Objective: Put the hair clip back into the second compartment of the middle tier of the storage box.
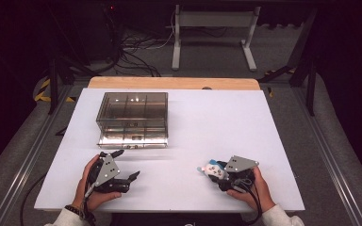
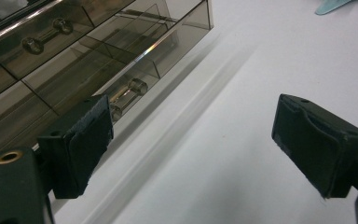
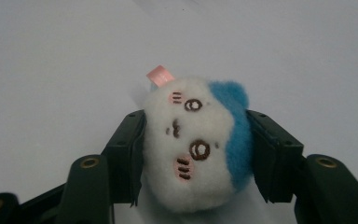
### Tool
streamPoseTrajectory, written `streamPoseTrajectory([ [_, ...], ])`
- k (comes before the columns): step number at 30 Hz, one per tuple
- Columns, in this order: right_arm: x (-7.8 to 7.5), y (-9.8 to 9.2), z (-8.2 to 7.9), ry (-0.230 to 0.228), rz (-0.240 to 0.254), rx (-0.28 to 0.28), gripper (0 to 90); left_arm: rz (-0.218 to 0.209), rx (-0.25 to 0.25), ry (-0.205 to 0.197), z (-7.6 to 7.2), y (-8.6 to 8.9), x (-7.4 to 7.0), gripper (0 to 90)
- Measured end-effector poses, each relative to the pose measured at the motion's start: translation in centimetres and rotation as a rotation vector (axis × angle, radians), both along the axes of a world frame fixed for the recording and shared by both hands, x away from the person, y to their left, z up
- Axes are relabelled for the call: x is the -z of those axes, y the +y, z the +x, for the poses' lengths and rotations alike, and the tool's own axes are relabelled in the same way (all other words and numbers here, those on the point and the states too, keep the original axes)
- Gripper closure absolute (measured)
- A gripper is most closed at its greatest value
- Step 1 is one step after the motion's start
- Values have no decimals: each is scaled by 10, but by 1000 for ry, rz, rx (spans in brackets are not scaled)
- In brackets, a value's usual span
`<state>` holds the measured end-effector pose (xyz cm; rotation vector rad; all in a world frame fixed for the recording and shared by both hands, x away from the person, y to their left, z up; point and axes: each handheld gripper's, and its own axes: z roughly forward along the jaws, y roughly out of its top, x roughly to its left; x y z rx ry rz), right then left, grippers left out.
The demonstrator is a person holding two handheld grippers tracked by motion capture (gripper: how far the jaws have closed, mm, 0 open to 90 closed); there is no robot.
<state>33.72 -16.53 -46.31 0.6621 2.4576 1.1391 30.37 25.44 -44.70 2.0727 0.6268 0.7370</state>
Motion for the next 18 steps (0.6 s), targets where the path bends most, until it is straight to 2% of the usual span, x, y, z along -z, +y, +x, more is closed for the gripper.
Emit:
streamPoseTrajectory([
  [11,-1,0,-2,-37,-10,-5,473,4,-1,3,-1,-1,1,138],
  [18,-3,0,-3,-52,6,-4,480,5,0,7,-2,-2,1,138],
])
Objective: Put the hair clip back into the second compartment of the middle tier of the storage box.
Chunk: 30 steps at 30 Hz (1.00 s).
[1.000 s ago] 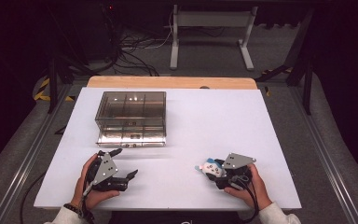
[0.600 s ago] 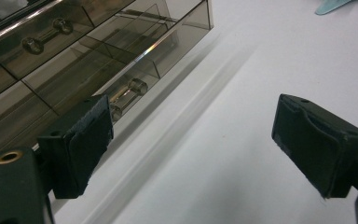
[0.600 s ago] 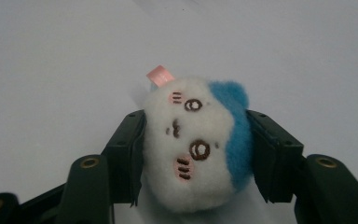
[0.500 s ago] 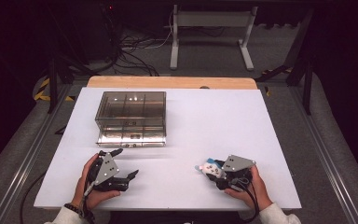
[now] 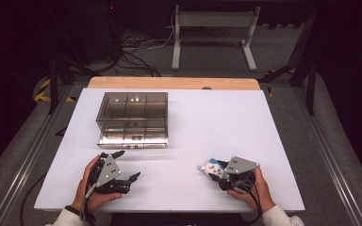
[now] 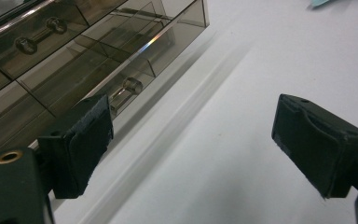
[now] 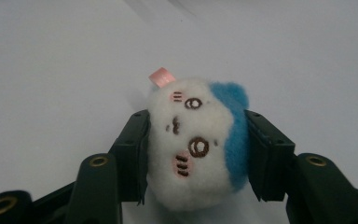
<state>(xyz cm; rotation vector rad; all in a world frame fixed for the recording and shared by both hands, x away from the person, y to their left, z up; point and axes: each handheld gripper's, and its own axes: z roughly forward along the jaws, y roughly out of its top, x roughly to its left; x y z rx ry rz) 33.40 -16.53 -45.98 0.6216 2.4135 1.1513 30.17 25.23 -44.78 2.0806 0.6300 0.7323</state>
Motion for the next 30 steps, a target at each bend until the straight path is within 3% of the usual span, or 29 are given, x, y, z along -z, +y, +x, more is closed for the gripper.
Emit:
streamPoseTrajectory([
  [19,-17,22,4,-63,79,-10,479,-5,1,-1,1,1,0,158],
  [30,-29,62,12,-101,99,-67,479,-13,-8,0,1,3,0,173],
])
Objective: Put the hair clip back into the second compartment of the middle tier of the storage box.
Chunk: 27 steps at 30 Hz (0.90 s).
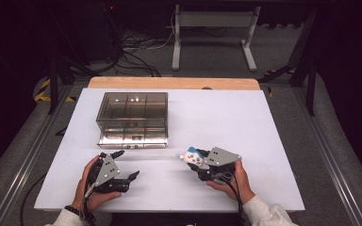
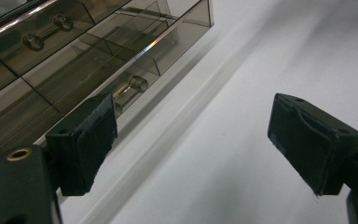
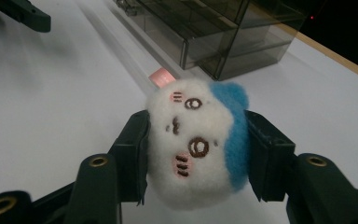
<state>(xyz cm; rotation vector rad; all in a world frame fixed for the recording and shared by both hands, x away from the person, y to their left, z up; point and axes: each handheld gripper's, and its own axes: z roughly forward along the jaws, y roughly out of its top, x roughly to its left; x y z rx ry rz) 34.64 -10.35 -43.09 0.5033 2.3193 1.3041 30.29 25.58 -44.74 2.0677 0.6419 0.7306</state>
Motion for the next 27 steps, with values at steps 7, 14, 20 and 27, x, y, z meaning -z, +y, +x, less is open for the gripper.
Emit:
streamPoseTrajectory([
  [7,-6,22,8,-25,-6,-34,478,-4,-6,-1,1,3,-1,180],
  [14,-11,46,20,-26,8,-61,478,-10,-13,4,1,4,0,193],
  [20,-17,69,28,-25,32,-80,476,-5,-15,0,2,6,-1,202],
  [27,-20,93,37,-23,34,-84,473,-24,-26,13,4,8,0,238],
])
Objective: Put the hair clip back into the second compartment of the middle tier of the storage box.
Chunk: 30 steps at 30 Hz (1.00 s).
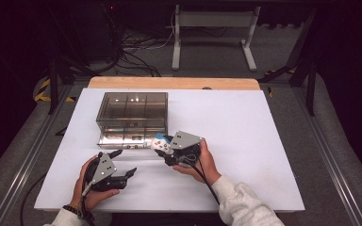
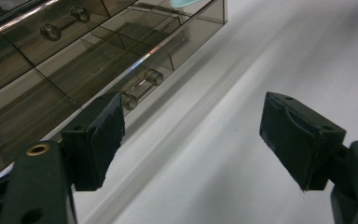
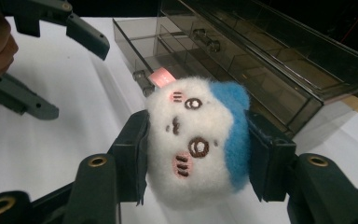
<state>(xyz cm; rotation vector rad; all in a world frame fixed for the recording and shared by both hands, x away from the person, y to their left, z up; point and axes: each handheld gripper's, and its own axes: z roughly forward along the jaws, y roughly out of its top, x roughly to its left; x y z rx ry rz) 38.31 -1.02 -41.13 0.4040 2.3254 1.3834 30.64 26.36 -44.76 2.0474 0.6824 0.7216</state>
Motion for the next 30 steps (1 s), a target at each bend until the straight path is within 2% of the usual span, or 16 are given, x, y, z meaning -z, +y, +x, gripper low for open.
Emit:
streamPoseTrajectory([
  [4,-1,10,8,16,22,-1,470,0,1,4,1,0,0,238],
  [7,-2,19,15,16,15,7,468,-4,0,3,1,-1,1,243],
  [11,-2,29,24,33,29,25,466,-9,-4,4,2,-1,1,258],
  [13,-2,36,26,31,24,22,463,-3,1,-3,2,-1,0,282],
  [14,-2,39,27,27,18,21,462,-13,-1,-1,2,-1,0,301],
  [22,-2,59,32,33,-2,13,453,-12,-20,12,3,0,1,401],
  [23,-1,62,33,30,-7,12,452,-10,-21,15,4,0,1,446],
  [30,1,72,36,29,-26,14,442,-15,-25,29,5,0,2,480],
])
